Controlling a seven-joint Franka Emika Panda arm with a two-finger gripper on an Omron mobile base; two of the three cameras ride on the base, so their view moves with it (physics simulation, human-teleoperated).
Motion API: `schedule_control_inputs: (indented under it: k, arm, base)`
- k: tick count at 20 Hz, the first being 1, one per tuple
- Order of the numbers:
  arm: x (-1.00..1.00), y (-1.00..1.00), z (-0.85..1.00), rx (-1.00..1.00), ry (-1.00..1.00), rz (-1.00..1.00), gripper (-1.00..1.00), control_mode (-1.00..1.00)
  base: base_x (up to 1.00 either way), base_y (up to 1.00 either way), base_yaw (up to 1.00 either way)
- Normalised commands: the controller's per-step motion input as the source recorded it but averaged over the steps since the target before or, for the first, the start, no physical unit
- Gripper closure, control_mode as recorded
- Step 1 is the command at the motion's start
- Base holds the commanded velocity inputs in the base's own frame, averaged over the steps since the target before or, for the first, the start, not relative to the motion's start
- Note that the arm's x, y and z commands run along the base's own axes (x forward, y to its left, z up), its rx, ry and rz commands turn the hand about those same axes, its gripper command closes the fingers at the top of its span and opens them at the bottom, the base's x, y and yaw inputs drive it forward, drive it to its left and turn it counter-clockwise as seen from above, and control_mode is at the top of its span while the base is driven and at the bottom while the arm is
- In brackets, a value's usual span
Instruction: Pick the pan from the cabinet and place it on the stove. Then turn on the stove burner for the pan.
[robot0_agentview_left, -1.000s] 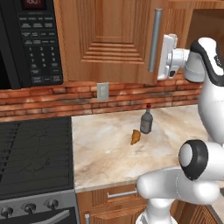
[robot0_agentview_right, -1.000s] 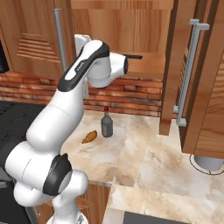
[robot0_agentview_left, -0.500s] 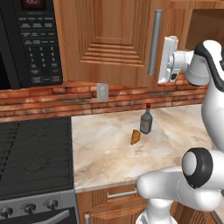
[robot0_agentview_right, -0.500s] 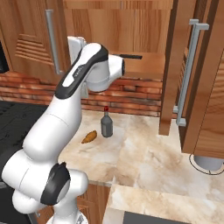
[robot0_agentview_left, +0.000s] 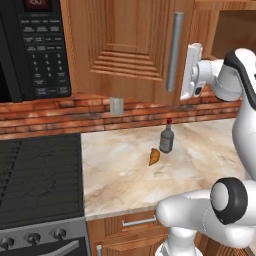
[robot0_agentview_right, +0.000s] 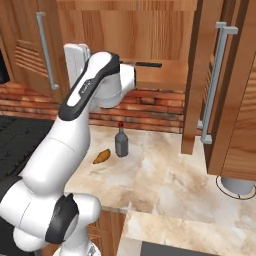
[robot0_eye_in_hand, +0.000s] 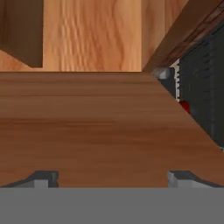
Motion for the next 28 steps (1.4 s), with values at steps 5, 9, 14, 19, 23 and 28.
schedule_control_inputs:
  k: [5,9,14,19,23,28]
  arm:
    - [-0.54,0.61,0.00,0.00,0.00,0.07,-1.00,-1.00]
    - [-0.53,0.67,0.00,0.00,0.00,0.05,-1.00,-1.00]
    - [-0.48,0.71,0.00,0.00,0.00,0.03,-1.00,-1.00]
    - [-0.45,0.70,0.00,0.00,0.00,0.02,-1.00,-1.00]
    - [-0.39,0.68,0.00,0.00,0.00,0.01,-1.00,-1.00]
    - [-0.28,0.66,0.00,0.00,0.00,0.00,-1.00,-1.00]
  base:
    - [0.00,0.00,0.00]
    - [0.00,0.00,0.00]
    - [0.00,0.00,0.00]
    - [0.00,0.00,0.00]
    - [0.00,0.00,0.00]
    - [0.00,0.00,0.00]
